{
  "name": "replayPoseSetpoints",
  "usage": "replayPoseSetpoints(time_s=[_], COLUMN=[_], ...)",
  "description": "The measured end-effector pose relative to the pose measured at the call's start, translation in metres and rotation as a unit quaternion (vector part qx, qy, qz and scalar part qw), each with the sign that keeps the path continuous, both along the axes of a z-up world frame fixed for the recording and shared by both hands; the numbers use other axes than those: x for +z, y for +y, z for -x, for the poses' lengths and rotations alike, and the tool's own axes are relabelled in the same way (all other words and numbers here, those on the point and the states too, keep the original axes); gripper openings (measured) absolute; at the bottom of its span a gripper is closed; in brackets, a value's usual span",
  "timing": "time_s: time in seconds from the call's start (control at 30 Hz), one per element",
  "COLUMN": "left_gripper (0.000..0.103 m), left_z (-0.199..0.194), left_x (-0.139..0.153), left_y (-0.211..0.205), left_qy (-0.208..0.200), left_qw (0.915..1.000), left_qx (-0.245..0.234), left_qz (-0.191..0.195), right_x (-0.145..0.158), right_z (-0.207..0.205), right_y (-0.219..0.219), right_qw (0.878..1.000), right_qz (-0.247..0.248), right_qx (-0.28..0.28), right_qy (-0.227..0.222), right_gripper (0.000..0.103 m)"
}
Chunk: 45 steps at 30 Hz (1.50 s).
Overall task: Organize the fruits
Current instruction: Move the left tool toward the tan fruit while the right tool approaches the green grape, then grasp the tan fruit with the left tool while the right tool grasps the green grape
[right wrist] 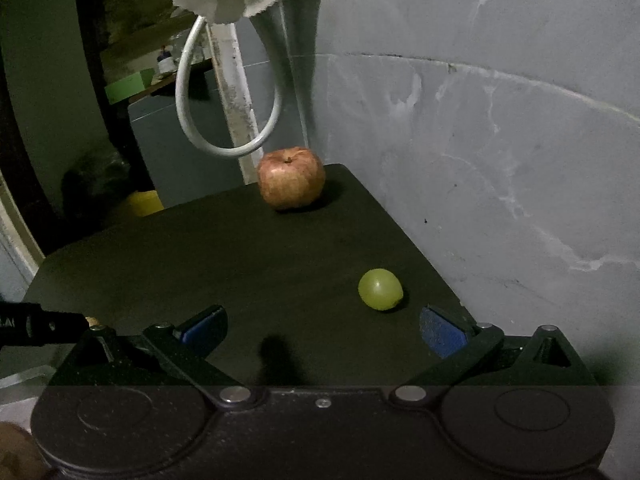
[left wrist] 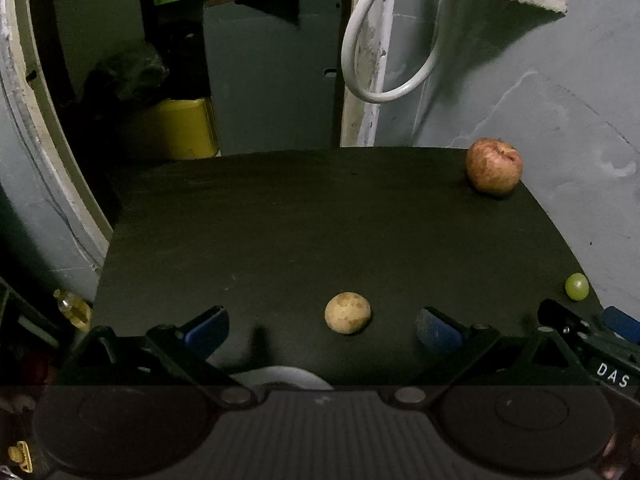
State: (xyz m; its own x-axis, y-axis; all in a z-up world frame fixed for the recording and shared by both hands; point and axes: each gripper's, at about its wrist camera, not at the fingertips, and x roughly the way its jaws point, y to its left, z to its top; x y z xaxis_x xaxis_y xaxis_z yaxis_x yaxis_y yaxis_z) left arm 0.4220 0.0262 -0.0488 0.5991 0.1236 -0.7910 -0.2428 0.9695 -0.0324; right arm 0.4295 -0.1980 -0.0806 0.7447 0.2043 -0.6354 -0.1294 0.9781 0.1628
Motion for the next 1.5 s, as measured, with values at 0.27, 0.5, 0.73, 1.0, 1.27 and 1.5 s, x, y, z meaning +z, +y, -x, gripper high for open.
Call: replayPoseSetpoints(time_s=[0.27,0.5,0.73,1.0,1.27,1.5], left_gripper=[0.093,0.091,0.082,0.061,0.038,0.032], left_z=[-0.007,-0.013,-0.017,-0.020,-0.021,-0.018], left_x=[-0.013,-0.020,-0.025,-0.025,-0.024,-0.023], left_y=[-0.001,-0.004,-0.006,-0.011,-0.018,-0.019], left_qy=[0.003,0.011,0.007,-0.007,-0.016,-0.016], left_qw=[0.9999,0.9997,0.9997,0.9996,0.9992,0.9991], left_qx=[-0.006,-0.013,-0.015,-0.024,-0.034,-0.036], left_qz=[0.011,0.015,0.019,0.014,0.011,0.018], right_x=[-0.007,-0.013,-0.013,-0.014,-0.013,-0.013], right_z=[-0.014,-0.021,-0.023,-0.022,-0.018,-0.011], right_y=[0.000,-0.002,-0.001,0.004,0.012,0.019], right_qw=[1.000,1.000,1.000,1.000,0.999,0.999], right_qz=[0.007,0.012,0.015,0.022,0.026,0.032], right_qx=[-0.004,-0.002,0.008,0.011,0.024,0.031], right_qy=[0.002,0.007,-0.003,-0.015,-0.019,-0.021], right_gripper=[0.100,0.097,0.086,0.073,0.057,0.049])
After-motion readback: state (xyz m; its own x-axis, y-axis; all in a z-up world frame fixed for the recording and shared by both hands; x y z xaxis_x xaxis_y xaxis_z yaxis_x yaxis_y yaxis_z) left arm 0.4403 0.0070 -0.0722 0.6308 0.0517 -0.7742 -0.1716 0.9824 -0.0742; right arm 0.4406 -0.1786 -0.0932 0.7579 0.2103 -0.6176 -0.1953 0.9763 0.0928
